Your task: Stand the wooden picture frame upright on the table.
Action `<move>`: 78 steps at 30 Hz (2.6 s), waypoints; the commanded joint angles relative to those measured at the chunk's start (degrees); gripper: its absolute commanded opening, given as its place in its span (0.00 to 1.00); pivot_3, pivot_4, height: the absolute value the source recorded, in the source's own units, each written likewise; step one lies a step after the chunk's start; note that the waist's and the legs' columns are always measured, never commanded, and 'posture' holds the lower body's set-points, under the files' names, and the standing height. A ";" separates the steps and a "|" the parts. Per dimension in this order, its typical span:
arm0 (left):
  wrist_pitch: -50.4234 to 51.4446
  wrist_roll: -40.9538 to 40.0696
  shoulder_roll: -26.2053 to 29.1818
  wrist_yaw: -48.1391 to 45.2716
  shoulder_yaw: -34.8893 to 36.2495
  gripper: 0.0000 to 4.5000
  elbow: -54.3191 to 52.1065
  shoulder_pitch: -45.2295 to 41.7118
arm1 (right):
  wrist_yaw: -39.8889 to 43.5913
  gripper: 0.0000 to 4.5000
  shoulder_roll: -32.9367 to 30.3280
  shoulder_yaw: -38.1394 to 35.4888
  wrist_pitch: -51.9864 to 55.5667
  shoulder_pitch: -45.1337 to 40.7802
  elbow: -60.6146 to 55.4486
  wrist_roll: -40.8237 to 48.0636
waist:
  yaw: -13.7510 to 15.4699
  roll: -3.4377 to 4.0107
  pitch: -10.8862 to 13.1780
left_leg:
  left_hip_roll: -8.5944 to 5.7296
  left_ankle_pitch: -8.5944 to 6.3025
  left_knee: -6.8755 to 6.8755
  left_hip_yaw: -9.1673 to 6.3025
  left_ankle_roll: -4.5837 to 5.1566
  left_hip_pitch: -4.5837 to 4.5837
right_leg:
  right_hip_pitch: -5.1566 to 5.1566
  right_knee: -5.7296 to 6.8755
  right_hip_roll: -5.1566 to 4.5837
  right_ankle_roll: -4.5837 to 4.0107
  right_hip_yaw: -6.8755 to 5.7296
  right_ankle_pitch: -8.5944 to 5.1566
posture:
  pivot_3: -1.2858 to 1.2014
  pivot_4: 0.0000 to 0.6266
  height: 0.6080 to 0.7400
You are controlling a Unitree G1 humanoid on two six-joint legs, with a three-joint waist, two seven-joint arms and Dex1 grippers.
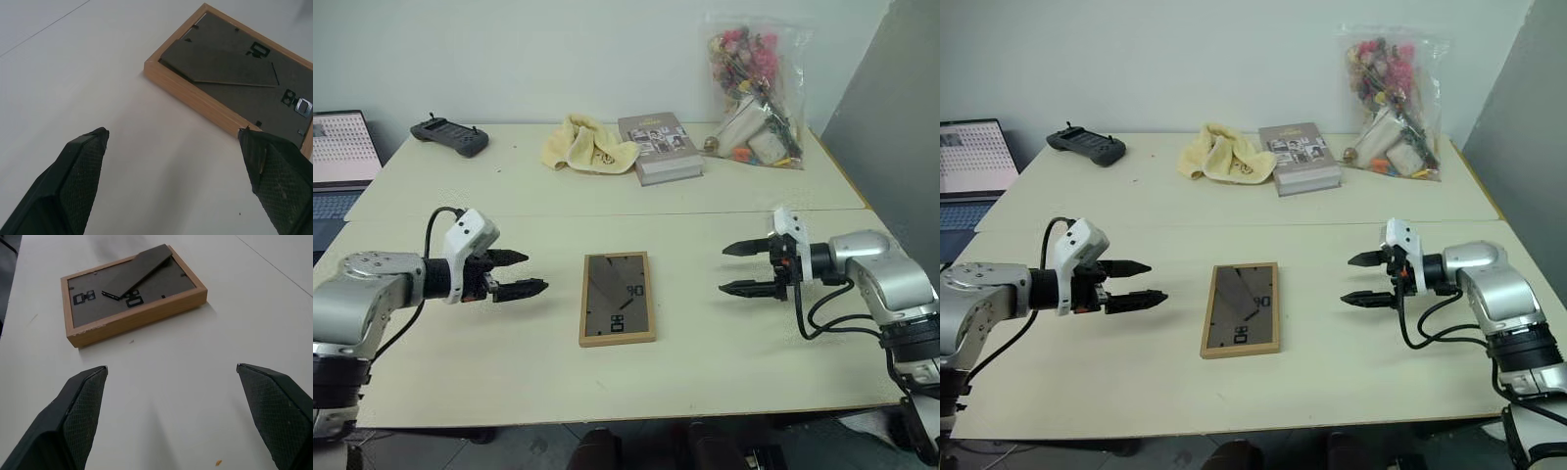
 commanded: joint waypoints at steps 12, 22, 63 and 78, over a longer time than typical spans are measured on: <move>24.91 -17.27 -2.17 0.84 10.73 1.00 -4.28 5.26 | -5.51 1.00 6.28 1.95 -9.94 0.94 3.99 -5.96 | -0.18 -0.01 0.01 | 0.00 -0.01 0.04 0.00 0.03 -0.04 | -0.03 0.04 0.00 0.01 0.01 0.00 | 0.52 0.24 1.00; 43.74 -24.88 -7.60 3.44 9.07 1.00 6.83 0.81 | -6.90 0.92 10.71 5.28 -11.42 3.15 2.63 -8.35 | -0.54 -0.02 0.00 | -0.04 -0.01 0.08 -0.12 0.02 -0.02 | 0.00 0.10 0.00 0.01 -0.07 0.00 | 0.52 0.24 1.00; 37.51 -16.56 -20.88 2.21 -4.14 1.00 17.38 -3.41 | -16.06 0.01 26.44 12.68 -14.71 1.74 6.22 -16.07 | -0.18 0.23 -0.23 | -0.16 0.02 0.08 -0.16 -0.03 0.15 | 0.09 0.11 -0.08 0.00 0.03 0.00 | 0.52 0.24 1.00; 39.58 -19.72 -20.02 2.44 0.92 0.39 15.65 -8.44 | -16.34 0.00 20.02 7.50 -14.22 1.91 1.79 -13.99 | 0.00 0.23 -0.24 | -0.14 0.01 0.08 -0.19 -0.03 0.09 | 0.03 0.14 -0.05 0.00 0.02 0.00 | 0.52 0.24 1.00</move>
